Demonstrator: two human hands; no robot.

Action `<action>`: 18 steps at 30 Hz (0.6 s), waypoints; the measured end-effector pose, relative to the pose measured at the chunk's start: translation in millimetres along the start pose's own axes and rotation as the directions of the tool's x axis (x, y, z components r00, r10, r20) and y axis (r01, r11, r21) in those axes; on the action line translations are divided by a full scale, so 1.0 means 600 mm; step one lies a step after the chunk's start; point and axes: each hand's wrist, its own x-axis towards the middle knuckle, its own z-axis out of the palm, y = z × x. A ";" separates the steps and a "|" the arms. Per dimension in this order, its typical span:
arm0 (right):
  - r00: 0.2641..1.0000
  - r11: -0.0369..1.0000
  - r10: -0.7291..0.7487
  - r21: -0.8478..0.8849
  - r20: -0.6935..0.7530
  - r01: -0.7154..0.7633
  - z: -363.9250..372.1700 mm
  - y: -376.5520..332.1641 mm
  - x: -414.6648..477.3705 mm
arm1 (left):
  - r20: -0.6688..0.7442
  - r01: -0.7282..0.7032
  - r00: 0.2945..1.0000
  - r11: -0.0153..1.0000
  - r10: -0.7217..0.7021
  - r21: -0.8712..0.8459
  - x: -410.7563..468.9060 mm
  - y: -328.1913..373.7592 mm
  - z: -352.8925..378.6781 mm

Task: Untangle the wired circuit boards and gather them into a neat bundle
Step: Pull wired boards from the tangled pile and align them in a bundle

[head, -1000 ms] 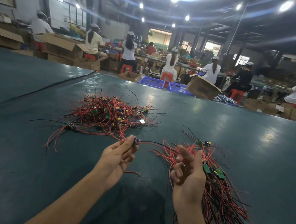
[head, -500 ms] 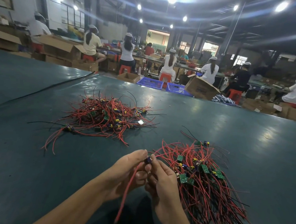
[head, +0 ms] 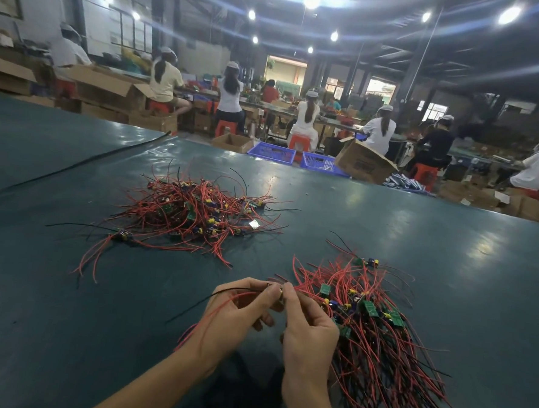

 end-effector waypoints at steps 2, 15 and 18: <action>0.998 0.998 0.055 0.007 -0.018 -0.055 0.003 0.003 -0.001 | -0.049 -0.012 0.999 0.999 0.014 0.041 0.003 -0.010 -0.004; 0.939 0.930 0.172 0.364 -0.297 -0.055 -0.063 -0.046 0.060 | -0.094 -0.037 0.995 0.998 0.031 -0.059 0.006 0.004 -0.013; 0.967 0.955 0.143 0.285 -0.213 -0.079 -0.044 -0.039 0.044 | -0.152 -0.017 0.988 0.983 -0.011 -0.183 0.008 0.003 -0.016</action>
